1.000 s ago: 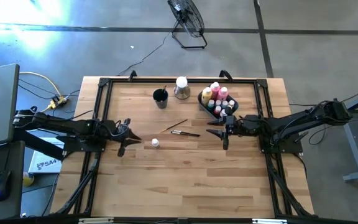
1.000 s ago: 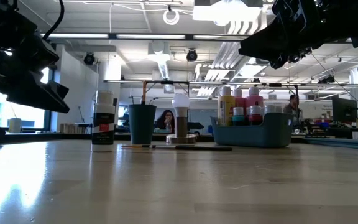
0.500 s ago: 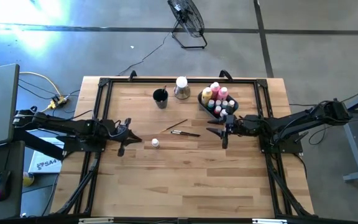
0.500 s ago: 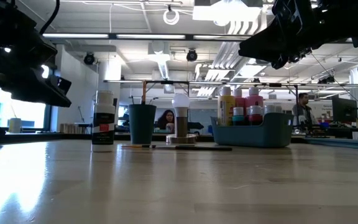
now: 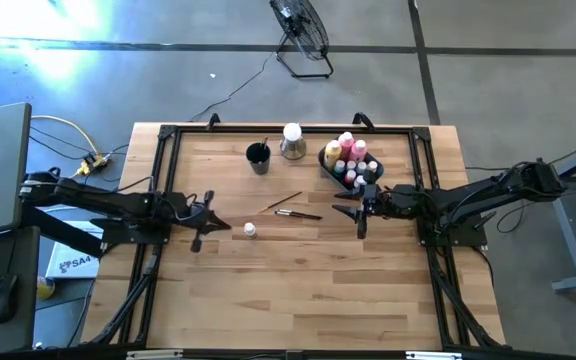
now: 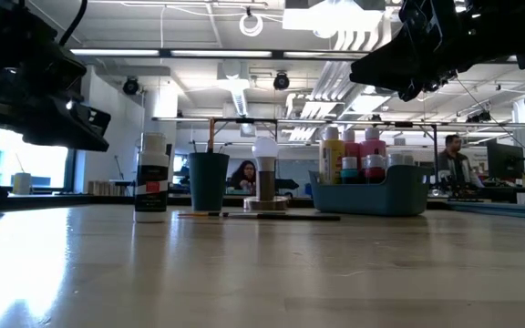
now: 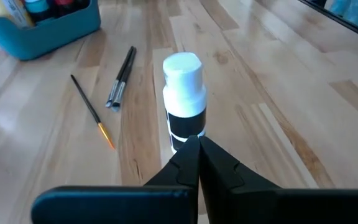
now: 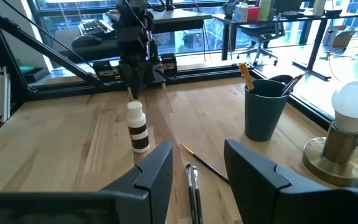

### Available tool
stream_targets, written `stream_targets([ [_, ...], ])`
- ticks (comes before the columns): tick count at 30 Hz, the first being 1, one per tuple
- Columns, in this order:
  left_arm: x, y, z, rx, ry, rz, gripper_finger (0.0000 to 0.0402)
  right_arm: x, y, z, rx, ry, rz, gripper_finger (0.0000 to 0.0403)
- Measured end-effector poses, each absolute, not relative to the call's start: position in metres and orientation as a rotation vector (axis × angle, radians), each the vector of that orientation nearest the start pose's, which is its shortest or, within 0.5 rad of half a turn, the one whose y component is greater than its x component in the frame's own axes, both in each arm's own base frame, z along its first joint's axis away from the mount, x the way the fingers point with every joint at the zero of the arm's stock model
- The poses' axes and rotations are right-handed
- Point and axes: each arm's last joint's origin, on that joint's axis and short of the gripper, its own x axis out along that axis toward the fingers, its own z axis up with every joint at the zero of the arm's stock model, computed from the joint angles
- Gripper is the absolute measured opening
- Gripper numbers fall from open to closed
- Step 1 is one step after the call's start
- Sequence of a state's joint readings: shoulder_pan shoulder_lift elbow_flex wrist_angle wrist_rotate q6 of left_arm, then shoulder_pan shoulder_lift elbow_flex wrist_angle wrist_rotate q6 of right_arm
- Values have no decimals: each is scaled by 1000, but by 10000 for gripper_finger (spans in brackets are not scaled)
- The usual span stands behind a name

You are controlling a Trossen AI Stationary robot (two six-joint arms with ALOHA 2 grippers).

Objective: Pick & Place Paint Supplies
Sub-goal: Adjust the small white paint bottle

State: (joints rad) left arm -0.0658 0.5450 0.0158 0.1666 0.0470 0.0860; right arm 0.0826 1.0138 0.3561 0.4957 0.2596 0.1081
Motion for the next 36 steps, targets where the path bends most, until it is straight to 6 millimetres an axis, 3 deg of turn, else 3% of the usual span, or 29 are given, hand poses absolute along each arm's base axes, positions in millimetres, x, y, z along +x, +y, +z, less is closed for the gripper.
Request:
stream_targets([
  [20, 148, -12, 113, 98, 448, -156, 0, 205, 10, 210, 80, 150, -185, 138],
  [36, 169, -13, 111, 61, 497, -130, 0, 205, 10, 210, 80, 150, -185, 138],
])
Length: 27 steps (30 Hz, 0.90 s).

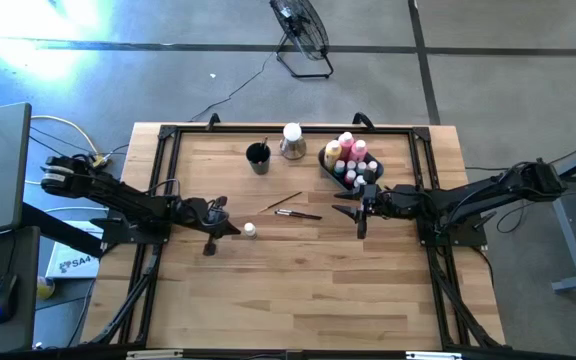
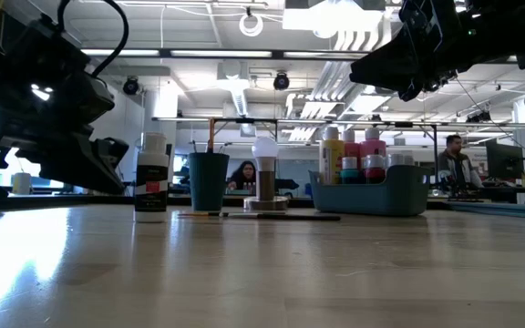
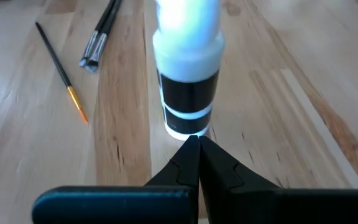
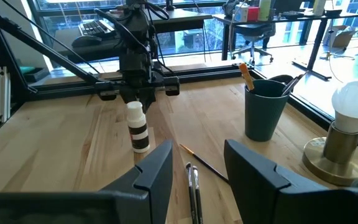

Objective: Pick & Place Paint Supplies
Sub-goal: Adjust the small white paint bottle

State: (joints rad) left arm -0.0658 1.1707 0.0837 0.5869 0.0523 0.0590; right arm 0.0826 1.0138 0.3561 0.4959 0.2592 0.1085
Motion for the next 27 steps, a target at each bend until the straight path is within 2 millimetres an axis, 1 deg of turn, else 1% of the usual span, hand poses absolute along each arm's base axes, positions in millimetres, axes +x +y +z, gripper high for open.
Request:
stream_targets([
  [11, 176, -12, 113, 29, 511, -94, 0, 205, 10, 210, 80, 150, -185, 138],
  [20, 189, -13, 111, 25, 554, -103, 0, 205, 10, 210, 80, 150, -184, 138],
  [27, 203, -15, 111, 17, 570, -130, 0, 205, 10, 210, 80, 150, -185, 138],
])
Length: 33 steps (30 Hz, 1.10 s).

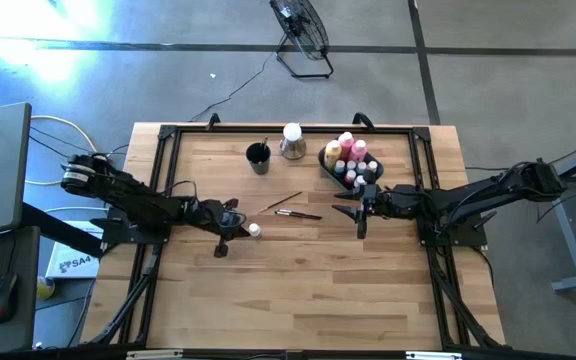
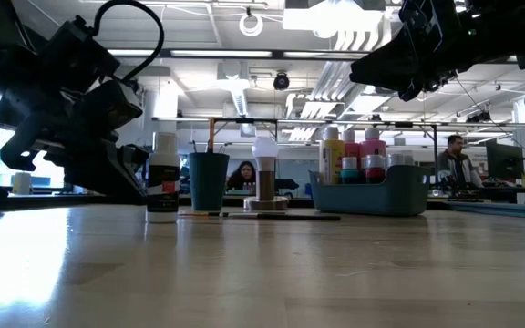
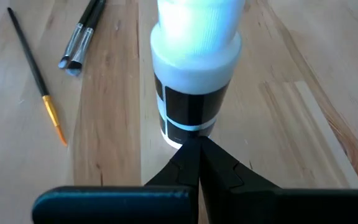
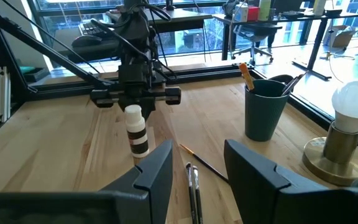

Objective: Pick & Place Paint Supplies
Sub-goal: Adjust the small white paint bottle

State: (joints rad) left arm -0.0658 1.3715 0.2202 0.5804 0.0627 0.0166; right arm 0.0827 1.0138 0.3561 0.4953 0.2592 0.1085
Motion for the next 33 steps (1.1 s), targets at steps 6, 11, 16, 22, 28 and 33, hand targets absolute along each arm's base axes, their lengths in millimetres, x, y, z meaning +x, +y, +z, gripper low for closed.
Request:
stream_targets([
  [6, 216, -16, 109, 18, 590, -129, 0, 205, 10, 210, 80, 151, -184, 138],
  [11, 227, -17, 110, 18, 593, -129, 0, 205, 10, 209, 78, 165, -185, 138],
  [16, 237, -17, 110, 18, 592, -129, 0, 205, 10, 207, 76, 178, -185, 138],
  [22, 249, -18, 110, 22, 594, -130, 0, 205, 10, 207, 76, 179, -183, 138],
  [28, 260, -19, 108, 23, 601, -129, 0, 205, 10, 207, 76, 179, -180, 138],
  [33, 269, -19, 109, 49, 596, -137, 0, 205, 11, 207, 81, 182, -151, 138],
])
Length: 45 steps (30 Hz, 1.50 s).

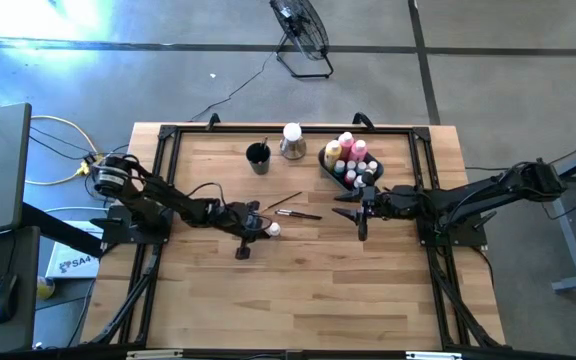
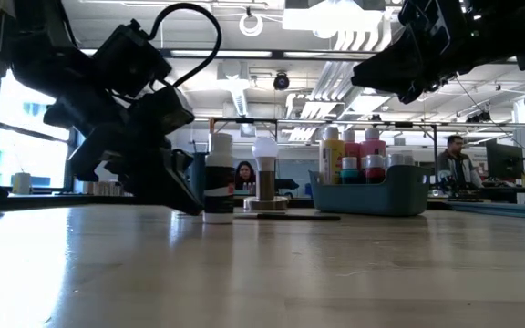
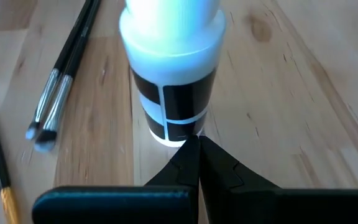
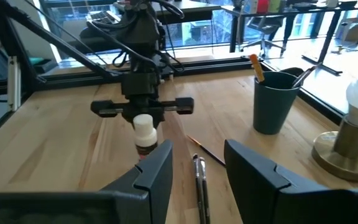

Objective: Pick & Place Paint Supplies
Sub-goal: Adjust the small white paint bottle

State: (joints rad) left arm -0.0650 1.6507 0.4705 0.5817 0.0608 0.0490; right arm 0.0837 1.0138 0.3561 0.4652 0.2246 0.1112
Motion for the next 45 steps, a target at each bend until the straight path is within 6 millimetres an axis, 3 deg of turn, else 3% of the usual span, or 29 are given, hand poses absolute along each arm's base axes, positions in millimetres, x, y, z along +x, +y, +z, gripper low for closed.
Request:
stream_targets([
  [13, 281, 1, 110, 18, 579, -84, 0, 205, 11, 206, 83, 189, -129, 138],
  [29, 283, -1, 114, -1, 532, -148, 0, 205, 11, 206, 80, 190, -129, 138],
  [45, 320, -2, 106, -18, 540, -217, 0, 205, 11, 206, 80, 191, -129, 138],
])
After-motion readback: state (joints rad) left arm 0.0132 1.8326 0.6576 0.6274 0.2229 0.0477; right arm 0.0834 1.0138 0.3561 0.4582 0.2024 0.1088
